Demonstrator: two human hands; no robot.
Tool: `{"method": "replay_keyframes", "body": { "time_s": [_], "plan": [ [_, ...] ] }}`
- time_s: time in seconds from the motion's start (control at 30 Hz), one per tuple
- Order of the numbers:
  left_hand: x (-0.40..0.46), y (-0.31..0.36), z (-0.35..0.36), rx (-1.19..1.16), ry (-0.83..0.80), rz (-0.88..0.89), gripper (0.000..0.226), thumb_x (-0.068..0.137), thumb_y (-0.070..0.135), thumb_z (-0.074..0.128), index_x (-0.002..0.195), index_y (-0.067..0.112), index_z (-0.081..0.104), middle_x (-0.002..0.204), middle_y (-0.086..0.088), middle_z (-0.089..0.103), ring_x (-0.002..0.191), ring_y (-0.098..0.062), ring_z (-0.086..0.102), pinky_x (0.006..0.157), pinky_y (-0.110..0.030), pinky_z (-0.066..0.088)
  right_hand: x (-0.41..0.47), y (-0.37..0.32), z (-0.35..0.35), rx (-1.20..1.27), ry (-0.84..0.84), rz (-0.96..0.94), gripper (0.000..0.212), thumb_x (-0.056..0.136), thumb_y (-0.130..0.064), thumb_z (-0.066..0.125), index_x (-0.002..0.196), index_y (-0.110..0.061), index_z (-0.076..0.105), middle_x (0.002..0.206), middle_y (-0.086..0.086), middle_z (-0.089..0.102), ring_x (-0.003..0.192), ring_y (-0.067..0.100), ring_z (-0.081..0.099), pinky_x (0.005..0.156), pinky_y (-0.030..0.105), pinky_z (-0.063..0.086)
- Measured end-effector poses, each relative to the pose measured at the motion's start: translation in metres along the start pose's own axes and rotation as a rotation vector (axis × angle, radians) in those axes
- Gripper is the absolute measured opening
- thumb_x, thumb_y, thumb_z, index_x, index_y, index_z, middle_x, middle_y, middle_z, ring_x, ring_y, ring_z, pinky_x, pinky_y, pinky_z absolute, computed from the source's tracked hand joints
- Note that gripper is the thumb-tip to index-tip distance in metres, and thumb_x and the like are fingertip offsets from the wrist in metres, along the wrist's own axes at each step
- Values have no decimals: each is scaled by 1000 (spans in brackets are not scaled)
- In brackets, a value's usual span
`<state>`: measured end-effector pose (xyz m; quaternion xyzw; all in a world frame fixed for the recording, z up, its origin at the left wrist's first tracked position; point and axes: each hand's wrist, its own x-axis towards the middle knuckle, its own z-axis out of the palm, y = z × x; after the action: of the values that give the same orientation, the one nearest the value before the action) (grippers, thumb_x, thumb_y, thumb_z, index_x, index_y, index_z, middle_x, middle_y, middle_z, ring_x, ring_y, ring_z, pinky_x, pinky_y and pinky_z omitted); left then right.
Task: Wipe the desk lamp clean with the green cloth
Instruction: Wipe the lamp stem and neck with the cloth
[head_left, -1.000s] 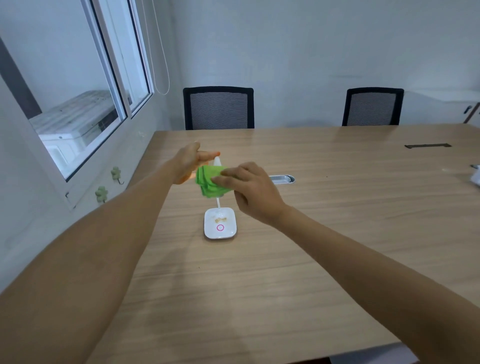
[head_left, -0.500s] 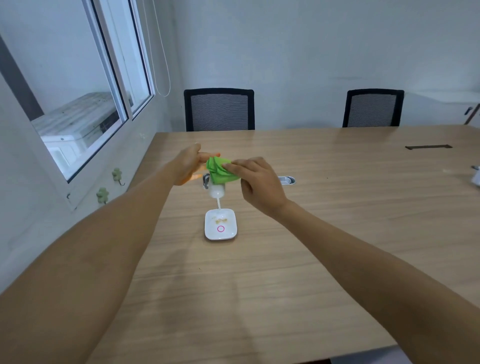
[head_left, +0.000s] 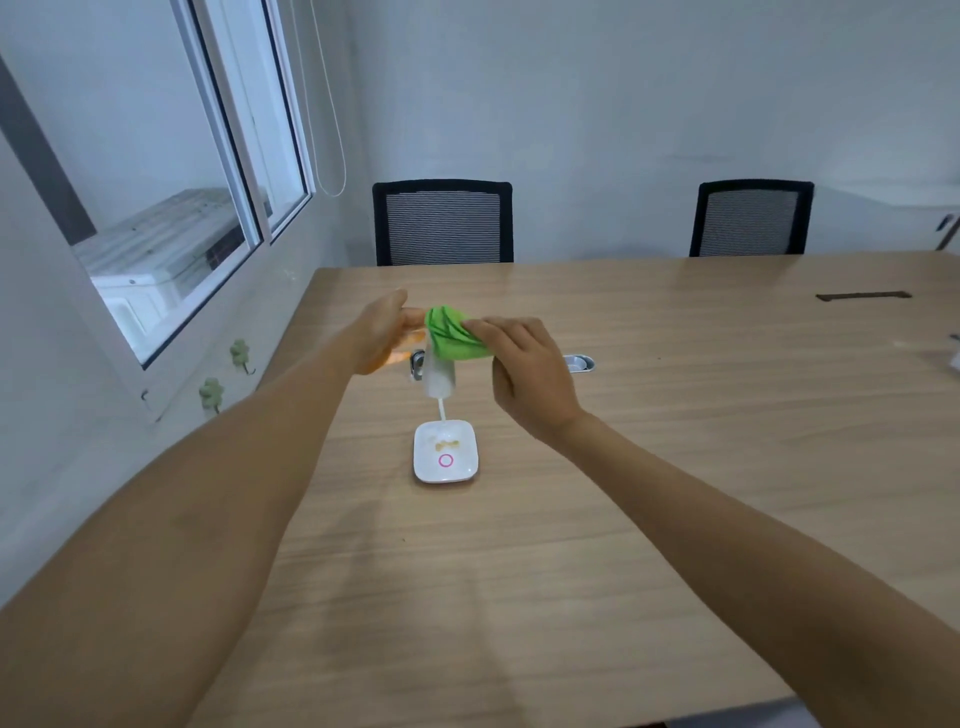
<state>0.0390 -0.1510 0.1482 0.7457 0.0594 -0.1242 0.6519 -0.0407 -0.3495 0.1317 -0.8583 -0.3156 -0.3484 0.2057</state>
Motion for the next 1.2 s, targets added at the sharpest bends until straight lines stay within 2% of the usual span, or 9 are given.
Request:
{"method": "replay_keyframes", "body": {
  "time_s": [0.13,0.37,0.5,0.67,0.8,0.9,0.97,1.07,1.2],
  "plan": [
    [3,-3,-3,-20,-31,7,67,98,42,6,136,9,50,149,-12,43,139,-23,35,120,-39,18,-4,-10,7,35,-117,-30,50,76,0,36,116,-8,65,109,10,71,93,33,61,81,41,54],
    [3,-3,-3,-3,-8,-17,67,97,44,5,132,17,55,150,3,43,142,-16,31,118,-40,16,-62,-28,-7,26,77,-339,39,90,-2,35,119,-16,58,114,5,72,92,28,62,81,34,55],
    [3,-2,-1,-46,-12,14,67,98,41,7,135,7,51,149,-7,45,142,-22,33,120,-39,17,-26,-14,-6,-49,125,-223,45,80,1,42,118,-16,60,114,4,72,94,29,61,80,37,53],
    [-1,1,0,-50,-4,41,63,99,36,10,137,-2,43,149,-17,41,140,-28,34,119,-41,21,24,-8,0,-103,-68,-47,49,72,-8,36,105,-17,71,101,-1,74,86,30,65,67,37,55],
    [-5,2,-1,-54,-62,-11,68,98,42,8,136,4,49,148,-18,42,134,-28,42,115,-39,30,14,-17,3,-145,-148,-228,48,70,-10,37,100,-21,72,97,-2,75,86,29,63,66,34,52],
    [-5,3,-2,31,-26,-29,69,97,45,4,134,13,53,154,-4,36,143,-20,29,118,-37,18,-18,-25,-2,-148,-25,-432,38,76,-3,45,99,-19,71,101,-2,75,94,24,51,73,33,45],
    [-6,4,-2,52,-8,-30,69,97,45,4,133,15,55,153,3,37,143,-16,28,115,-37,17,-36,-27,-6,-111,102,-512,37,89,-4,38,95,-17,72,101,-1,76,95,23,52,76,33,43],
    [-6,5,-3,47,0,-39,68,98,43,5,134,14,54,151,2,40,143,-16,30,113,-34,17,-33,-16,-5,-55,193,-338,41,87,-2,35,102,-14,71,106,4,75,96,24,54,78,35,47],
    [-6,6,-1,46,16,-52,67,97,45,8,135,11,52,149,0,44,142,-17,32,119,-39,18,-2,7,15,42,90,110,54,70,-1,33,113,-10,65,110,6,72,95,31,60,83,40,50]
  ]
}}
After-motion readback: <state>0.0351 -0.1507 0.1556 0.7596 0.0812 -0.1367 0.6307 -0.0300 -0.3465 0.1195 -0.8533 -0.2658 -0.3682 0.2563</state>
